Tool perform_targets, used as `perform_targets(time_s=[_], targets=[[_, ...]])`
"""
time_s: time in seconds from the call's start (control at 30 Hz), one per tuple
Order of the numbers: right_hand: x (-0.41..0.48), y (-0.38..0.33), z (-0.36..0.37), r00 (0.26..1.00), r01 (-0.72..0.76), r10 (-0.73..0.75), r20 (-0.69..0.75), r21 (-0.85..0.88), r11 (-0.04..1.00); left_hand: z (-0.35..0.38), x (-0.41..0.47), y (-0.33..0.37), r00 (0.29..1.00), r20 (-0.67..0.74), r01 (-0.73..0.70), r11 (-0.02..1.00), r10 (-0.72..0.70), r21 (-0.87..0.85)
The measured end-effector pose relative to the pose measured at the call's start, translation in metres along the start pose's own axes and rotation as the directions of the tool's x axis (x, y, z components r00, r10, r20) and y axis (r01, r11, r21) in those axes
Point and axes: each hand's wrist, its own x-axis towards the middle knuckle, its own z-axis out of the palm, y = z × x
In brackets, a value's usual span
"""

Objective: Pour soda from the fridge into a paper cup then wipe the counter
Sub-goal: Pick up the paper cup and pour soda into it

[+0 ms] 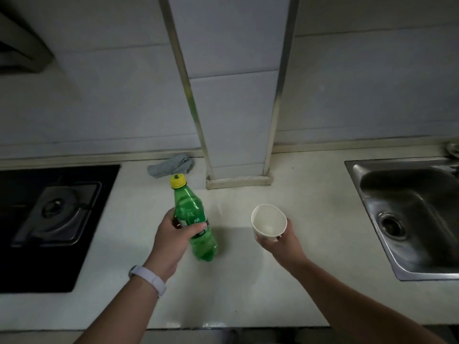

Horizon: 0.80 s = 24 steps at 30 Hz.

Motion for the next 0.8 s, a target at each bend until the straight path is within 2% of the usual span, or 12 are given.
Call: perform_targets(time_s=[0.27, 0.5, 0.57, 0.63, 0.73, 0.8], targets=[[0.001, 0.005, -0.010, 0.996, -0.003, 0.009, 0.086, -0.078, 0.997, 0.021, -0.010, -0.007, 0.999, 0.021, 0.040, 0.999, -0.040, 0.012], [0.000, 0.005, -0.024, 0.986, -0.010, 0.030, 0.161, -0.121, 0.993, 0.029, -0.015, 0.002, 0.999, 0.048, 0.012, 1.000, -0.012, 0.013], [0.001, 0.007, -0.032, 0.990, -0.059, 0.080, 0.118, -0.177, 0.982, 0.029, -0.016, 0.006, 0.998, 0.061, -0.007, 1.000, 0.007, 0.009], [0.002, 0.006, -0.043, 0.992, -0.127, 0.130, 0.002, -0.207, 0.970, 0.028, -0.018, 0.011, 0.996, 0.078, -0.033, 0.999, 0.031, 0.015], [0.001, -0.012, -0.061, 0.964, -0.198, 0.171, -0.206, -0.117, 0.973, 0.028, -0.022, 0.019, 0.991, 0.098, -0.093, 0.995, 0.090, 0.025], [-0.002, -0.032, -0.069, 0.951, -0.168, 0.140, -0.276, -0.081, 0.982, 0.027, -0.024, 0.025, 0.983, 0.126, -0.136, 0.990, 0.132, 0.029]])
